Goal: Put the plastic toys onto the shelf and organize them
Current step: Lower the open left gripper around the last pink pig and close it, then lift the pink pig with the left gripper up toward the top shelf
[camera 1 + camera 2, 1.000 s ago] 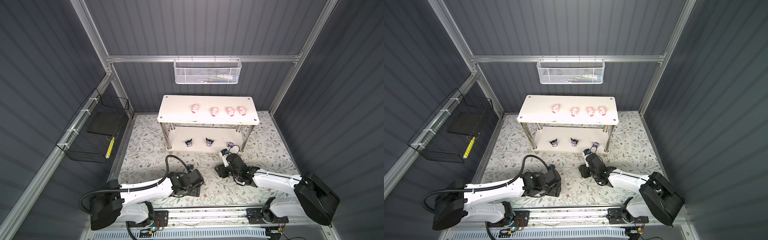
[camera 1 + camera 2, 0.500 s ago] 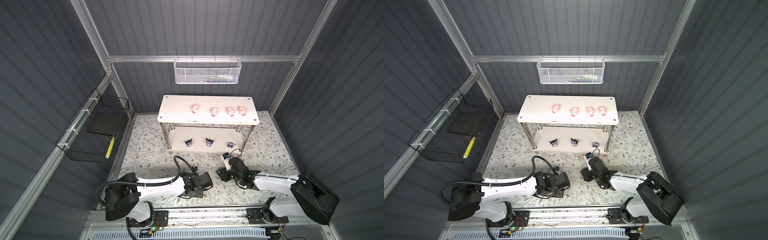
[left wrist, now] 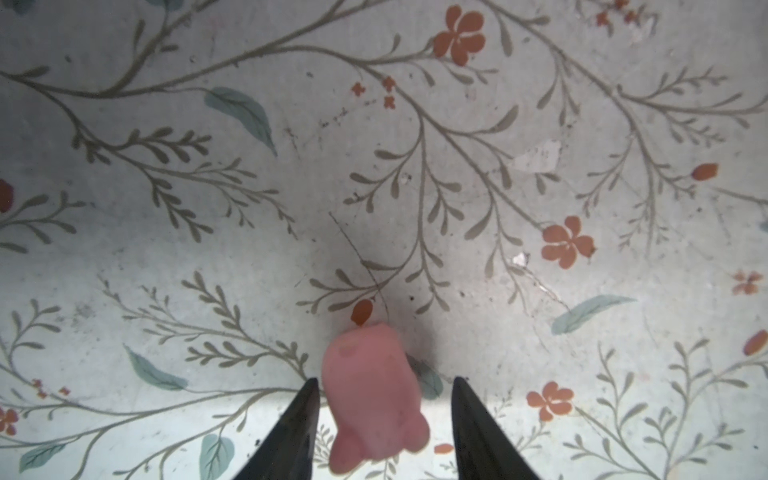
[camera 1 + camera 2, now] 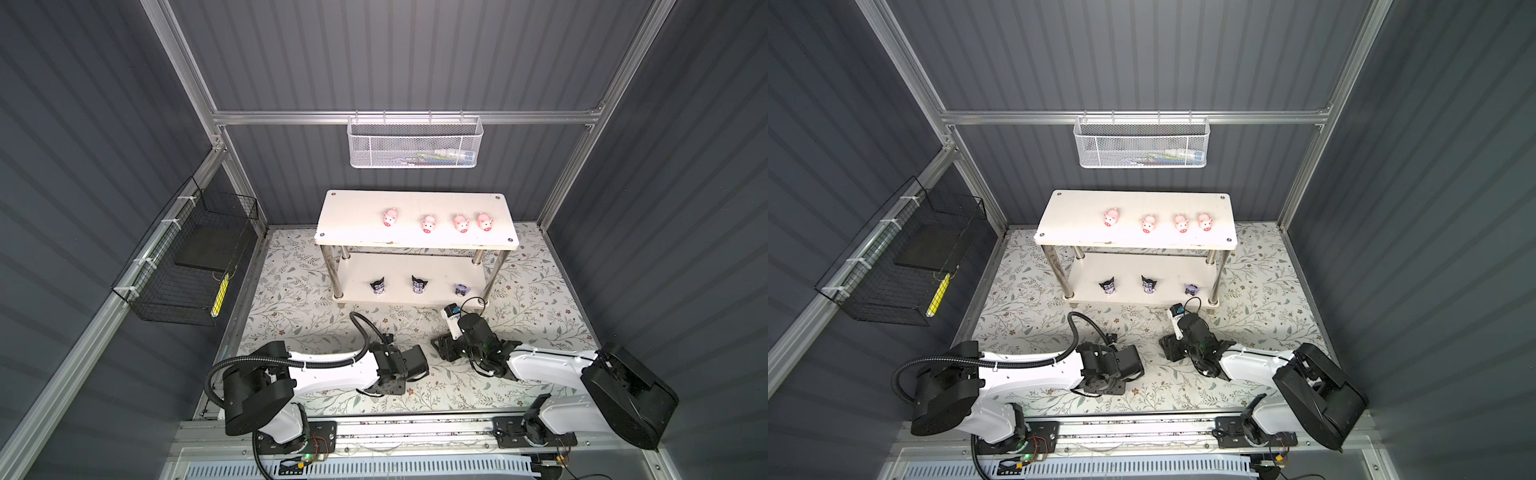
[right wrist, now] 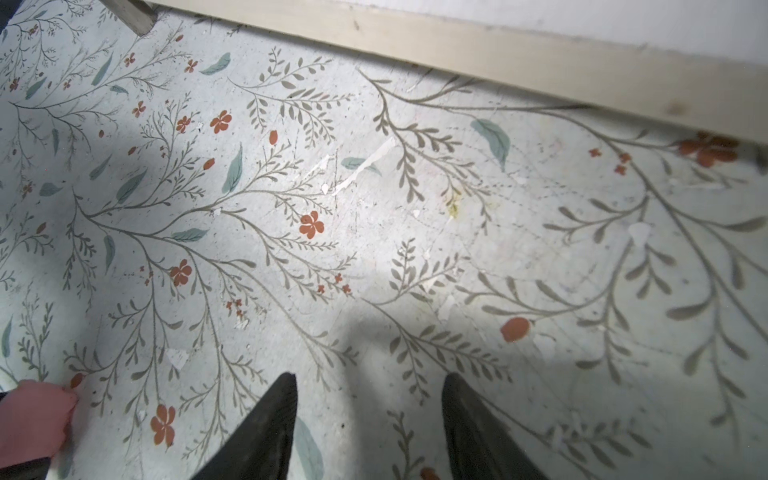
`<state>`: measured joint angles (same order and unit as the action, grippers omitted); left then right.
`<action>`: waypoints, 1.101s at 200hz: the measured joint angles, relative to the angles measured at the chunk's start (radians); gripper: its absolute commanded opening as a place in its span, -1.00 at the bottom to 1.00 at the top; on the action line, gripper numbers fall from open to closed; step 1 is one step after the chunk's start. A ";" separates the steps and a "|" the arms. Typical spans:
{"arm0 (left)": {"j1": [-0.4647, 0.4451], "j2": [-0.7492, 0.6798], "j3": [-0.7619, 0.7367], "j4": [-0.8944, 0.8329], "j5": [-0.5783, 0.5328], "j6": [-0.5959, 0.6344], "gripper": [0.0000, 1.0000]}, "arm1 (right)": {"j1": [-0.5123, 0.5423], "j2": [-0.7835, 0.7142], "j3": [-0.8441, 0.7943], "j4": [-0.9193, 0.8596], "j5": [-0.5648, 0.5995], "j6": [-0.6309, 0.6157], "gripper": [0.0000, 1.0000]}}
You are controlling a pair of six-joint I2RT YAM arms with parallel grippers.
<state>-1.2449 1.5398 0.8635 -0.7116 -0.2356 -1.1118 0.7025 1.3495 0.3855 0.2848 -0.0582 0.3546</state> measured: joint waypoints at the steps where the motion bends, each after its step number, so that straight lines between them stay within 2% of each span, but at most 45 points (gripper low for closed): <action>1: 0.000 0.001 0.000 0.000 0.000 0.000 -0.04 | 0.000 0.000 0.000 0.000 0.000 0.000 0.16; 83: 0.000 0.011 0.000 -0.003 0.000 0.000 -0.36 | -0.005 0.016 0.000 0.000 -0.007 0.000 0.16; 138: 0.000 0.001 0.002 -0.018 -0.001 0.001 -0.44 | -0.006 0.016 0.000 0.000 -0.011 0.000 0.16; 165: 0.027 -0.095 0.011 -0.071 -0.005 0.013 -0.45 | -0.009 0.017 0.000 0.000 -0.015 0.000 0.16; 188: 0.082 -0.201 0.101 -0.176 -0.024 0.053 -0.44 | -0.010 0.021 0.000 0.000 -0.019 0.000 0.16; 220: 0.162 -0.285 0.380 -0.364 -0.062 0.151 -0.39 | -0.010 0.029 0.000 0.000 -0.023 0.000 0.16</action>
<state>-1.0828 1.2552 1.2434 -1.0756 -0.2974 -0.9604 0.6922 1.3788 0.3855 0.2844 -0.0811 0.3550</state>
